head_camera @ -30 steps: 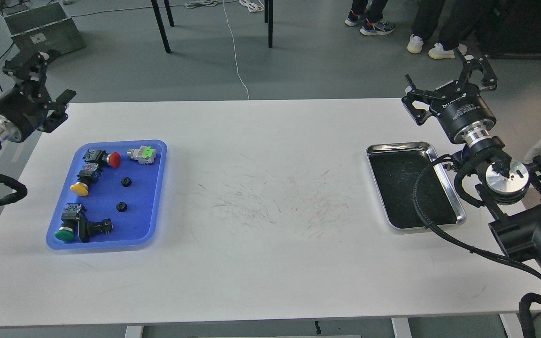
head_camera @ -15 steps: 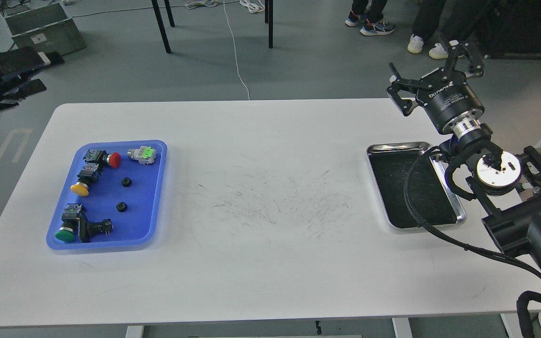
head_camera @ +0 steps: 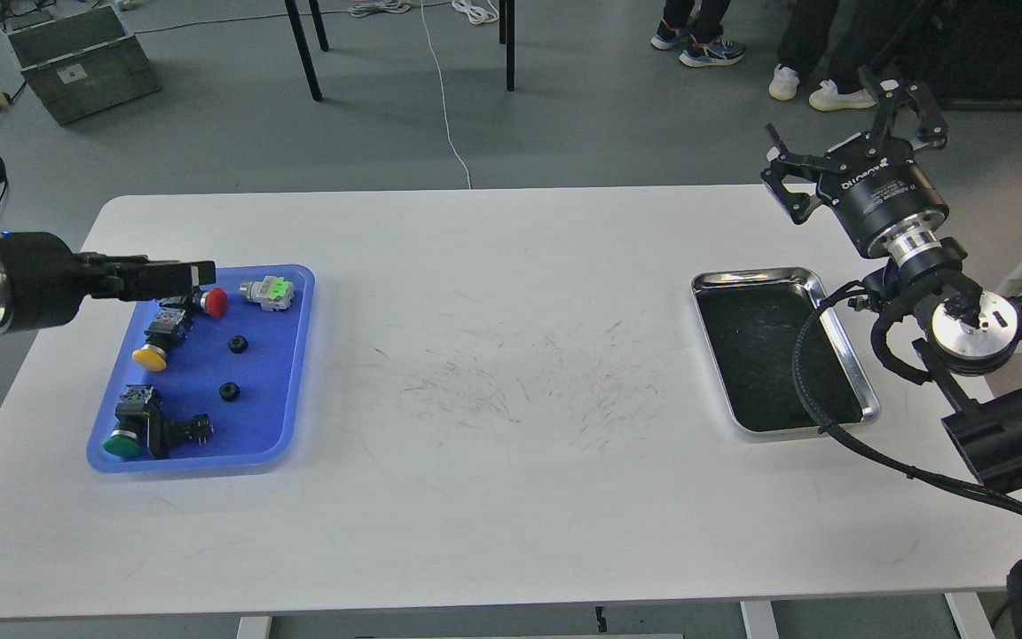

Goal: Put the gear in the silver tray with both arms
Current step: 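Reach the left gripper down into the blue tray toward a black gear, then close the left gripper on the small black gear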

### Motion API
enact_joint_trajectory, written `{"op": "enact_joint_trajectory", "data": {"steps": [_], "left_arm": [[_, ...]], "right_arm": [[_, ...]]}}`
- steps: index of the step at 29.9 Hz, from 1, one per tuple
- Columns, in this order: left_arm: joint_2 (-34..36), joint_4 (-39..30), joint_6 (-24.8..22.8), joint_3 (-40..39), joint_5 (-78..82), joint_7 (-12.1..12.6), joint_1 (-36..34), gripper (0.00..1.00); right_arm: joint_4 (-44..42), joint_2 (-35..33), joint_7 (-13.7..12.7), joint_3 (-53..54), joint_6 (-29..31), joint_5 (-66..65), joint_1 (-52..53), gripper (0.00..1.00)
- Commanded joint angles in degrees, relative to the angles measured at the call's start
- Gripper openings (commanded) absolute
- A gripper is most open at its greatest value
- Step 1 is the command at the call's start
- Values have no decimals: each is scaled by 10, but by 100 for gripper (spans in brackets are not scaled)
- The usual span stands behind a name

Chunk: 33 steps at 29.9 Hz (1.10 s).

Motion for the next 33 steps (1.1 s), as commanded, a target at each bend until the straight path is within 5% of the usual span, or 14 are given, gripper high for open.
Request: {"op": "enact_joint_trajectory", "data": {"steps": [1,9,26,33], "left_arm": [[-46,26,45,42,71,3,0,98],[-132,110,87,66,74,48,0,98],[-227,252,106,66,66,51,7,95],[-236,284,125,66,70,45,12,79]], "right_arm": [[-14,5,1,1,0,-1,-5,99],[-34,5,1,-8,2,-2,-22,99],[-35,7,2,-6,3,-1,-51,99],[-35,7,2,-6,3,-1,-58,99]]}}
